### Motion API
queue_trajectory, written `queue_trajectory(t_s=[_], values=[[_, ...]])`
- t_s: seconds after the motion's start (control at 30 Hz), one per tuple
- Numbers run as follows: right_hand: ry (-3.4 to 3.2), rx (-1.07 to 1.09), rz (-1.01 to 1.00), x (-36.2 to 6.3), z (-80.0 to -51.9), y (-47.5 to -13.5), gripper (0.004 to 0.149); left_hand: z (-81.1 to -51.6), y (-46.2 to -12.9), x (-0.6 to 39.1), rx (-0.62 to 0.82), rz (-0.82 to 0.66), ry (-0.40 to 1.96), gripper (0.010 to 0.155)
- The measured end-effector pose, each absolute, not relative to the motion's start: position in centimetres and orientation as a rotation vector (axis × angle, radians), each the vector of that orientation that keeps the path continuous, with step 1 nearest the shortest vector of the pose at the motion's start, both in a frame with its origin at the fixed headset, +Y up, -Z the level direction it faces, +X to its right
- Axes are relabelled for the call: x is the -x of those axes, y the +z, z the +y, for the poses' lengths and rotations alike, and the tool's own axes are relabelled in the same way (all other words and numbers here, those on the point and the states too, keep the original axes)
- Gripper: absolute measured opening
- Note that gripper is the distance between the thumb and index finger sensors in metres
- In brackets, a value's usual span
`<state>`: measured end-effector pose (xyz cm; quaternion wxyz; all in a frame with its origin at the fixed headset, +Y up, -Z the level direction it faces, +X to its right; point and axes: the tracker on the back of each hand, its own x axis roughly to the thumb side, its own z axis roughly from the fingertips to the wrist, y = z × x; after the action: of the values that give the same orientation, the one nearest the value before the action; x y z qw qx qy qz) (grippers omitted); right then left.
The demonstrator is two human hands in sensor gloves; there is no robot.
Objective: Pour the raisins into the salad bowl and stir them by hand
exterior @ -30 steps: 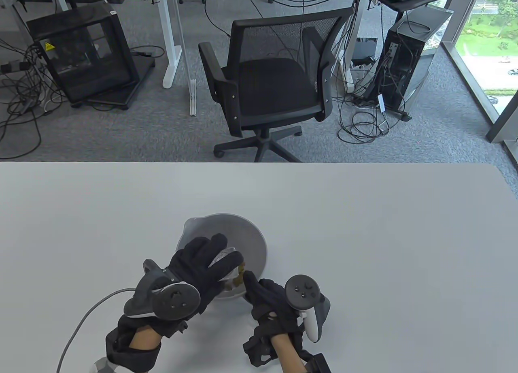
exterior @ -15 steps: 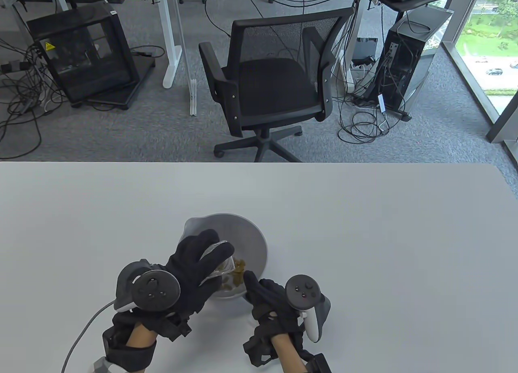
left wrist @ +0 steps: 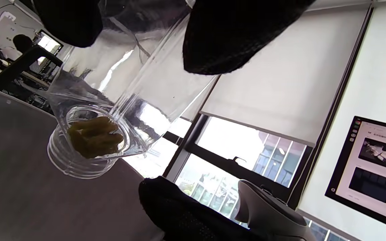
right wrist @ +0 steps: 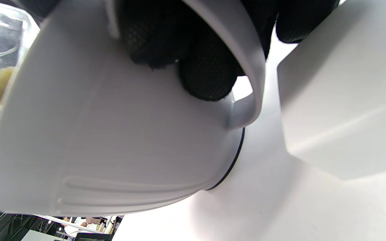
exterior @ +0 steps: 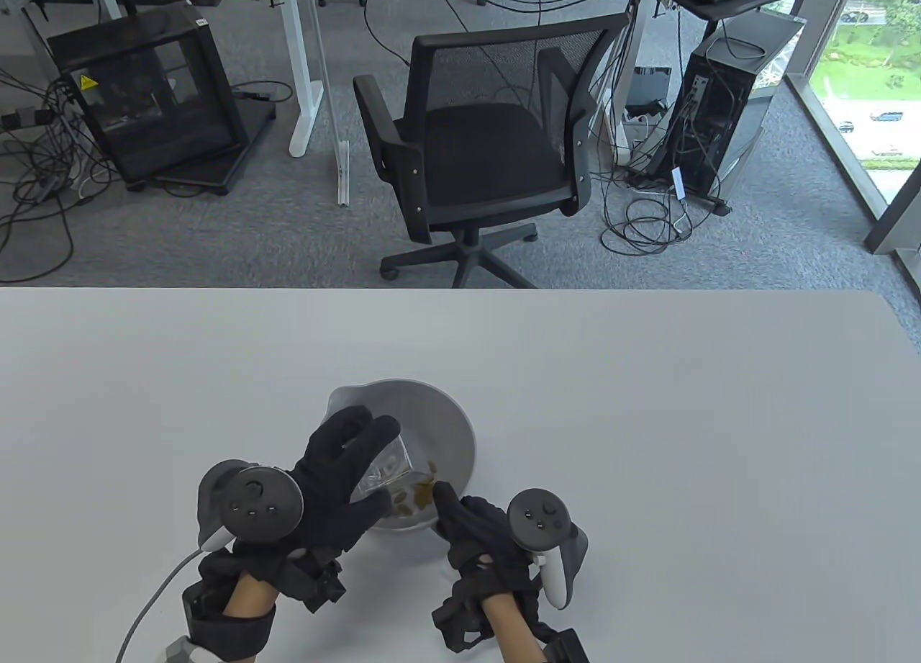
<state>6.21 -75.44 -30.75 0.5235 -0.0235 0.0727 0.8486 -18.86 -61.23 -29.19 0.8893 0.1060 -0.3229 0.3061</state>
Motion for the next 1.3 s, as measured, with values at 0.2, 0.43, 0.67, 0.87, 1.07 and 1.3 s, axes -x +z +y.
queue_trajectory(t_s=[0.2, 0.43, 0.67, 0.87, 1.07, 1.3], values=[[2.030, 0.056, 0.175, -6.2, -75.4, -30.7, 0.069, -61.7, -29.5, 19.2, -0.258, -0.526, 0.689, 0.080], [2.029, 0.056, 0.175, -6.2, -75.4, -30.7, 0.069, -62.9, -30.1, 20.2, -0.260, -0.300, 0.679, 0.080], [2.026, 0.056, 0.177, -6.2, -75.5, -30.7, 0.069, -63.0, -30.2, 20.2, -0.218, -0.296, 0.695, 0.082], [2.024, 0.055, 0.178, -6.2, -75.5, -30.7, 0.069, -62.7, -30.1, 19.9, -0.083, -0.379, 0.741, 0.090], [2.022, 0.055, 0.178, -6.2, -75.5, -30.7, 0.069, -61.5, -29.3, 18.9, -0.120, -0.413, 0.531, 0.066], [2.018, 0.056, 0.177, -6.2, -75.5, -30.6, 0.069, -62.0, -29.7, 18.7, -0.064, -0.519, 0.605, 0.084]])
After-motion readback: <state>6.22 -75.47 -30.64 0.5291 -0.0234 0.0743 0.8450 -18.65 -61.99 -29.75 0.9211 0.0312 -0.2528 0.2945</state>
